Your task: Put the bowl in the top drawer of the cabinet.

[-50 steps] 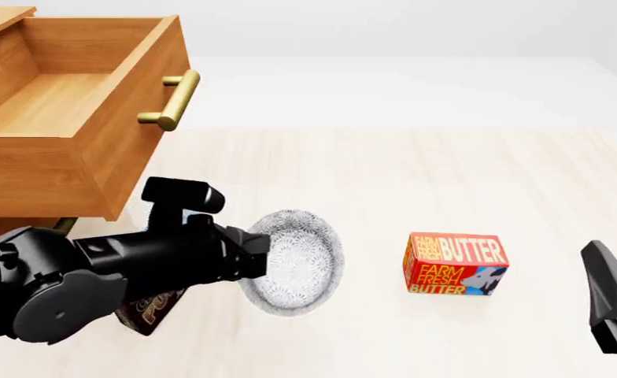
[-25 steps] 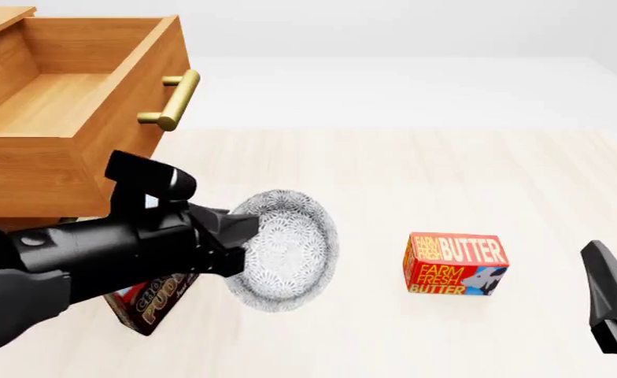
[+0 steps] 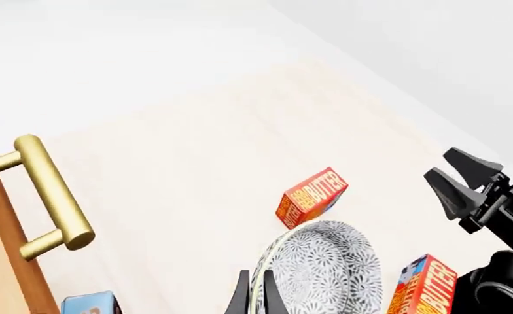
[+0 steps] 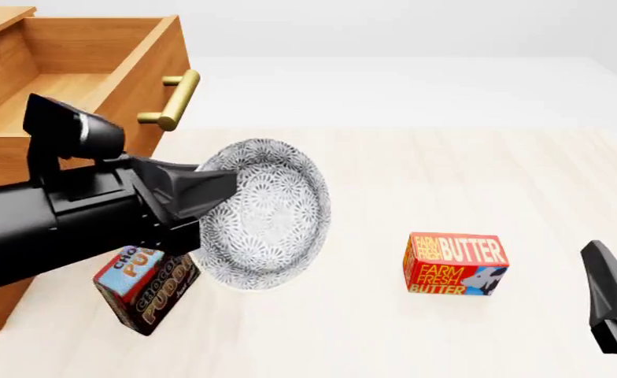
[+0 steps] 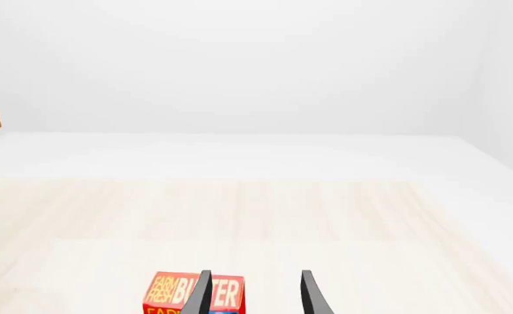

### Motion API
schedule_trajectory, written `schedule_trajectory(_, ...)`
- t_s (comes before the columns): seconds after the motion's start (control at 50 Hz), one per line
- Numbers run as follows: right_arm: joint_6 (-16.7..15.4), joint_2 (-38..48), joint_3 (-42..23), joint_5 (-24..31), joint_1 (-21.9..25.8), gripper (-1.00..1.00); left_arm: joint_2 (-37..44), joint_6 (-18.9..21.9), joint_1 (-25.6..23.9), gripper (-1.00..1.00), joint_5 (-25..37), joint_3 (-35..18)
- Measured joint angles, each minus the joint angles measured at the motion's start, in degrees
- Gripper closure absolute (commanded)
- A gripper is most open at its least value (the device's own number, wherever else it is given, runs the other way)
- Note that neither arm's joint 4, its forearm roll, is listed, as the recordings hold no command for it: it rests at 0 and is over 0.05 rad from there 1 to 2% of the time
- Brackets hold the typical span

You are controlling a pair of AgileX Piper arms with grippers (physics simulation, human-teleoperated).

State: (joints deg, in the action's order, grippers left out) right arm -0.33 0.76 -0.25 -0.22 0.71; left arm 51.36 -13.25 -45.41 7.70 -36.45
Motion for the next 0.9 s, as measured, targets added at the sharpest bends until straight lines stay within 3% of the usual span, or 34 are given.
schedule_trajectory(0.9,-0.01,0.02,0.00,-0.01,0.04,-1.00,-13.11,7.57,7.20,1.00,9.88,-13.92)
